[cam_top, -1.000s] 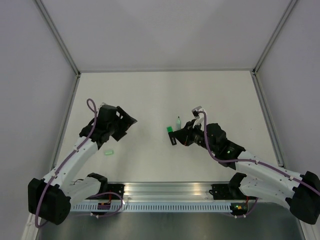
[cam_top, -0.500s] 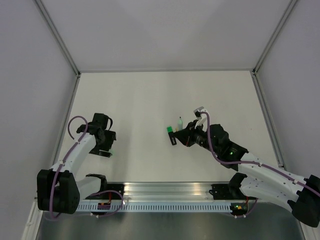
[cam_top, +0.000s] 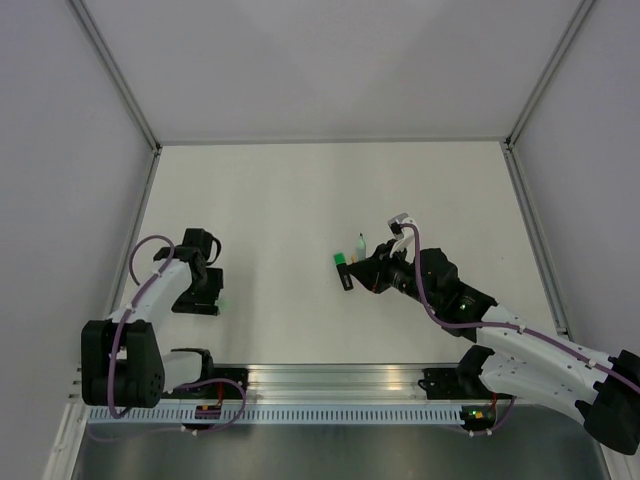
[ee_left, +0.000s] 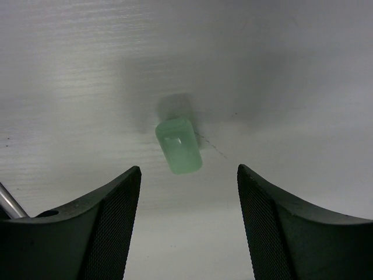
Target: Insert the pens into the pen caps
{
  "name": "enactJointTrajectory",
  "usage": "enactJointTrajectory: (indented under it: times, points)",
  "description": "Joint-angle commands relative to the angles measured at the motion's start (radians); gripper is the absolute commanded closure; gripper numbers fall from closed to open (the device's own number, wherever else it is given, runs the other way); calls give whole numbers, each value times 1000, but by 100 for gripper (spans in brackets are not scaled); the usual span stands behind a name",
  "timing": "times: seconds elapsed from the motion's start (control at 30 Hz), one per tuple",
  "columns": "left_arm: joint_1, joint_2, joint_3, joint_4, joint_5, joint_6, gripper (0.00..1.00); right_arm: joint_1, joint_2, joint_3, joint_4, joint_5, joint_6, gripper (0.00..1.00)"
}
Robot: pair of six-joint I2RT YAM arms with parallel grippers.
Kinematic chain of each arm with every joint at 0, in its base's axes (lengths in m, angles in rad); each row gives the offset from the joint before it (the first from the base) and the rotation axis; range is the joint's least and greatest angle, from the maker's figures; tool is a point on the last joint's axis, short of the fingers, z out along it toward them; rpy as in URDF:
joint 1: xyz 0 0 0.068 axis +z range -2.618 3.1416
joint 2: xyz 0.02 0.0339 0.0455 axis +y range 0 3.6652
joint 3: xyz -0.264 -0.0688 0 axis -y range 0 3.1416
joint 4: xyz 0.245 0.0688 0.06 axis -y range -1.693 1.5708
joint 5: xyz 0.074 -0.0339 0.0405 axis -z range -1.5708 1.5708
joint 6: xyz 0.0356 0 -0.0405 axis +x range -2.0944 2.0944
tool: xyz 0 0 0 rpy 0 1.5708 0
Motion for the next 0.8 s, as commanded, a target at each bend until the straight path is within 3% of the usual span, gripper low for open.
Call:
enactJointTrajectory:
  times: [0.0,0.5,0.77]
  points:
    - [9,37,-10,10,-15,-43,28,0,-5,45,6,10,-2,100]
    - [38,161,-59,93,-26,-53,37,0,-3,45,10,4,1,100]
    - [38,224,-64,117,-32,-41,59,-2,9,47,14,3,1,100]
